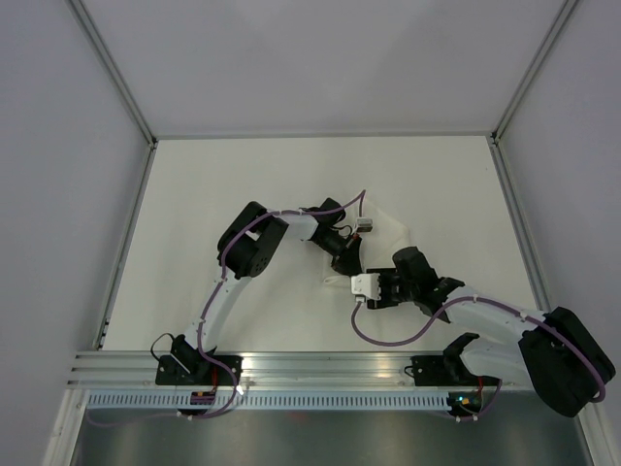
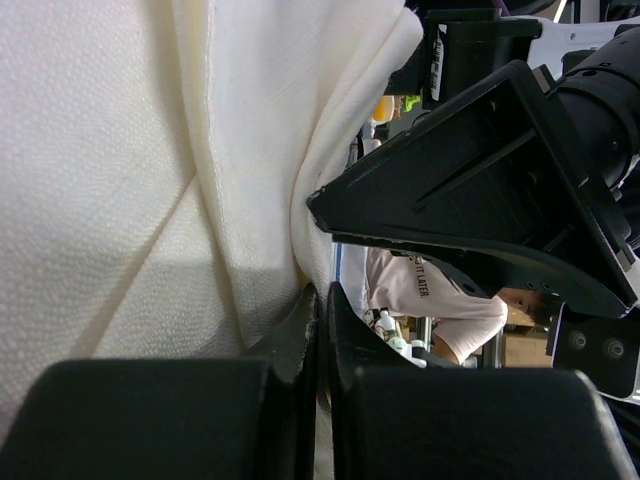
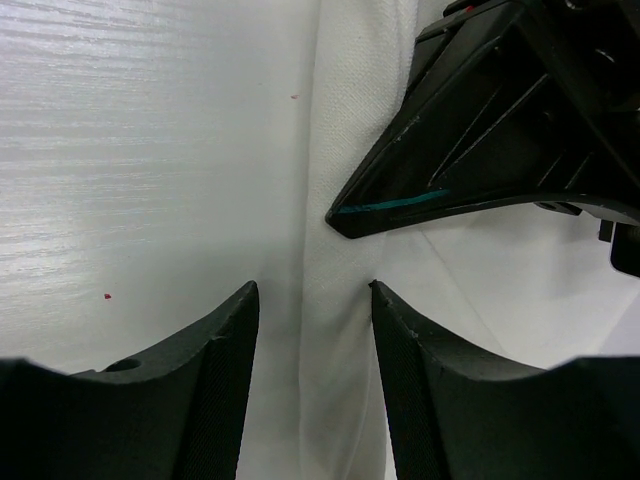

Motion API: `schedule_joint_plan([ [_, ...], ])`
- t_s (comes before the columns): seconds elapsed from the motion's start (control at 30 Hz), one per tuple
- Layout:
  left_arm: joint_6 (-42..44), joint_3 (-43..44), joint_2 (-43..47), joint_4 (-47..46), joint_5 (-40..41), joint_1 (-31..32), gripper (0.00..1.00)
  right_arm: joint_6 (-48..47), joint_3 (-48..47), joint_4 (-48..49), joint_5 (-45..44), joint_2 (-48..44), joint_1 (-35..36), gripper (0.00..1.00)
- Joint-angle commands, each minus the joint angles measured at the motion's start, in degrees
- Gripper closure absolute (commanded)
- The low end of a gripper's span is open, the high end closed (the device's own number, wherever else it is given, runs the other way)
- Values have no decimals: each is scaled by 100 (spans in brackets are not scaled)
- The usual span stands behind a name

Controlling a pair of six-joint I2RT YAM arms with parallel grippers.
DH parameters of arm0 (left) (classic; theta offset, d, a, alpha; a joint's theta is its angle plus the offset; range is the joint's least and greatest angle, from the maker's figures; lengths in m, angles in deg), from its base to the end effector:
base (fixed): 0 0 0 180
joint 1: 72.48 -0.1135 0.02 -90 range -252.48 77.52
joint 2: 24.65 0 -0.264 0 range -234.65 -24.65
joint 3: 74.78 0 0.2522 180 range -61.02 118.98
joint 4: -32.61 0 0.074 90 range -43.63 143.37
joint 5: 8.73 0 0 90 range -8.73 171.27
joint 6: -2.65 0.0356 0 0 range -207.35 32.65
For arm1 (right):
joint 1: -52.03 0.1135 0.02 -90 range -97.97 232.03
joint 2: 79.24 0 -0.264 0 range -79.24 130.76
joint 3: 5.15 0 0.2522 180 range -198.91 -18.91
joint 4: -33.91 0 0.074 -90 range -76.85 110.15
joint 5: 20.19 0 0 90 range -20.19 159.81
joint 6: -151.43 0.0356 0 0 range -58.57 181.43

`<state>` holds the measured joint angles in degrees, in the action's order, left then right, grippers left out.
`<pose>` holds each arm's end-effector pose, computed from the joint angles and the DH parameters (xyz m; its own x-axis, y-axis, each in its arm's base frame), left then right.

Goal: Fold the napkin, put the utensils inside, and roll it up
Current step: Roll the napkin at the center of the board.

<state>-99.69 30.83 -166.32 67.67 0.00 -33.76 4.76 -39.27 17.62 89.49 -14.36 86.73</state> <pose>0.3343 -0.3131 0.0536 -0.7948 0.5956 -0.1162 0.1788 0.0467 -0.9828 0.1559 0.1225 0.1448 0.2748 -0.7666 -0.5803 -0.9010 0.0054 -0.4338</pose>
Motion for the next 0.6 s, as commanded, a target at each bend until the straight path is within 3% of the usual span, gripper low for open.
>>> schedule_joint_plan([
  [0.0, -67, -177, -204, 146, 156, -49, 98, -213, -82, 209, 53, 200, -16, 45],
  [0.27, -58, -168, -230, 155, 147, -58, 98, -213, -161, 437, 36, 604, -60, 47],
  [0.57, -58, -177, -204, 155, 77, -75, 98, -319, -144, 437, 9, 965, -77, 60],
])
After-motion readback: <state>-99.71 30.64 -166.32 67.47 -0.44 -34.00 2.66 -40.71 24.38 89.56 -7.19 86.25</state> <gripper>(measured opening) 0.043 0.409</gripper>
